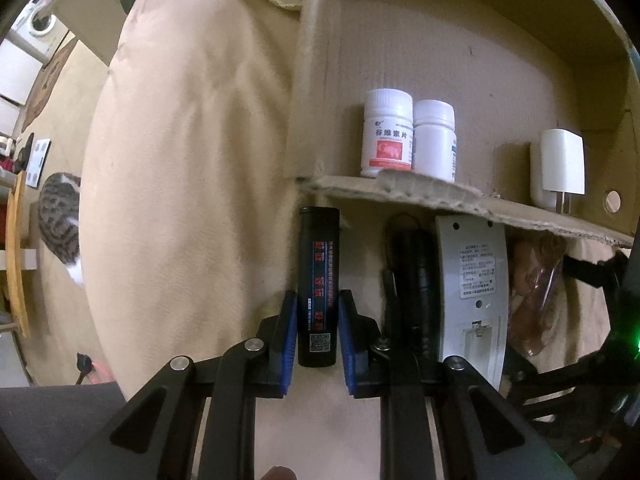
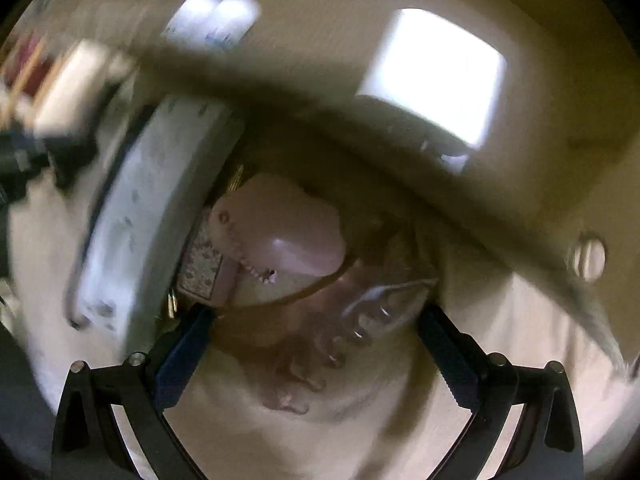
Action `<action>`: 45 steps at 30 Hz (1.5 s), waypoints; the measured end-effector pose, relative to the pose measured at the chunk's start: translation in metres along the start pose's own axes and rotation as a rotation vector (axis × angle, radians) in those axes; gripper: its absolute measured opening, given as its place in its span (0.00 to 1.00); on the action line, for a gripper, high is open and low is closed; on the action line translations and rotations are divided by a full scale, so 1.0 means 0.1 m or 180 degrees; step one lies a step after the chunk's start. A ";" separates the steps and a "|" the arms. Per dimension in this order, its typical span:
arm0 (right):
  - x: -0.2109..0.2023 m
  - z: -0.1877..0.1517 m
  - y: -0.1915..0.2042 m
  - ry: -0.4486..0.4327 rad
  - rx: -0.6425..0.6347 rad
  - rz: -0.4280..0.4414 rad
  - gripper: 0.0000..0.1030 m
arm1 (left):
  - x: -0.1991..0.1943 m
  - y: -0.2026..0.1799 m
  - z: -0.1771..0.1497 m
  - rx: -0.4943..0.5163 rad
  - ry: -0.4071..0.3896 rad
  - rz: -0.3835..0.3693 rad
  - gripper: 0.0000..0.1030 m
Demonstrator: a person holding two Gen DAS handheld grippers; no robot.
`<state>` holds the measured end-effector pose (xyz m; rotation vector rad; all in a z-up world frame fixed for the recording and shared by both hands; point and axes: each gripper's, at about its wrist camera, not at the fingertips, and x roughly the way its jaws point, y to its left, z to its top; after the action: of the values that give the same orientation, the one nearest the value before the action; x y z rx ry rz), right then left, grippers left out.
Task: Organize rigid objects
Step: 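Grasp the black battery with the left gripper while the right grasps the pink comb, then lower the battery into the box while the right carries the pink comb in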
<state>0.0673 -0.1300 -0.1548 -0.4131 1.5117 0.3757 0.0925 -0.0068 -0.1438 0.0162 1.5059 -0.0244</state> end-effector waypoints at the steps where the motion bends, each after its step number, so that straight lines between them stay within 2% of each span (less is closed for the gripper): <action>1: 0.00 0.02 0.03 -0.0049 -0.0069 -0.0039 1.00 | -0.01 0.02 -0.01 0.0009 -0.0011 0.0012 0.17; 2: 0.00 0.03 0.02 -0.0040 -0.0058 -0.0008 1.00 | -0.02 0.15 -0.04 0.0017 -0.0018 0.0018 0.17; 7: -0.04 -0.03 -0.18 0.0086 0.0152 0.0154 1.00 | -0.04 0.16 -0.08 -0.0061 0.0001 -0.0001 0.17; 10: -0.03 -0.18 -0.34 0.0217 0.0184 0.0127 1.00 | -0.04 0.20 -0.08 -0.0069 -0.0011 -0.0008 0.17; 13: -0.06 -0.27 -0.48 0.0283 0.0302 0.0216 1.00 | -0.03 0.22 -0.07 -0.0056 -0.0023 -0.0023 0.17; 18: -0.25 -0.28 -0.66 0.0074 0.0734 0.0814 1.00 | -0.10 0.23 -0.10 -0.0008 -0.0086 -0.0025 0.17; 20: -0.32 -0.14 -0.64 -0.0090 0.0936 0.0841 1.00 | -0.13 0.22 -0.12 0.0007 -0.0106 -0.0017 0.17; 22: -0.27 -0.05 -0.64 -0.0094 0.1070 0.0809 0.99 | -0.15 0.20 -0.13 0.0019 -0.0120 0.0002 0.17; 23: -0.22 -0.01 -0.63 -0.0057 0.1082 0.0738 0.85 | -0.16 0.20 -0.14 0.0022 -0.0123 0.0012 0.17; 24: -0.15 -0.01 -0.64 -0.0018 0.1082 0.0636 0.75 | -0.18 0.18 -0.13 0.0020 -0.0121 0.0022 0.17; 25: -0.08 0.02 -0.64 0.0028 0.1089 0.0491 0.74 | -0.19 0.18 -0.14 0.0015 -0.0119 0.0025 0.17; 29: -0.06 0.05 -0.54 -0.0045 0.1004 0.0245 0.74 | -0.23 0.15 -0.15 0.0037 -0.0143 0.0040 0.17; 31: -0.06 0.04 -0.36 -0.0114 0.0902 0.0091 0.66 | -0.26 0.14 -0.15 0.0065 -0.0171 0.0057 0.17; 32: -0.09 0.05 -0.33 -0.0153 0.0860 0.0088 0.48 | -0.28 0.14 -0.16 0.0077 -0.0189 0.0071 0.17; 33: -0.13 0.05 -0.33 -0.0192 0.0853 0.0064 0.36 | -0.31 0.13 -0.15 0.0080 -0.0195 0.0074 0.17; 36: -0.15 -0.08 -0.36 -0.0224 0.0947 0.0170 0.35 | -0.39 0.13 -0.17 0.0094 -0.0211 0.0086 0.17; 41: -0.31 -0.09 -0.51 -0.0302 0.1047 0.0264 0.35 | -0.50 0.18 -0.26 0.0103 -0.0254 0.0097 0.17; 42: -0.35 -0.19 -0.49 -0.0310 0.1055 0.0282 0.35 | -0.51 0.19 -0.27 0.0104 -0.0263 0.0097 0.17; 45: -0.43 -0.26 -0.46 -0.0295 0.0985 0.0190 0.35 | -0.57 0.20 -0.31 0.0120 -0.0291 0.0114 0.17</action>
<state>0.0661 -0.1822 -0.1110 -0.1051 1.4643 0.1992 0.0583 0.0140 -0.0892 0.0716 1.4134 -0.0245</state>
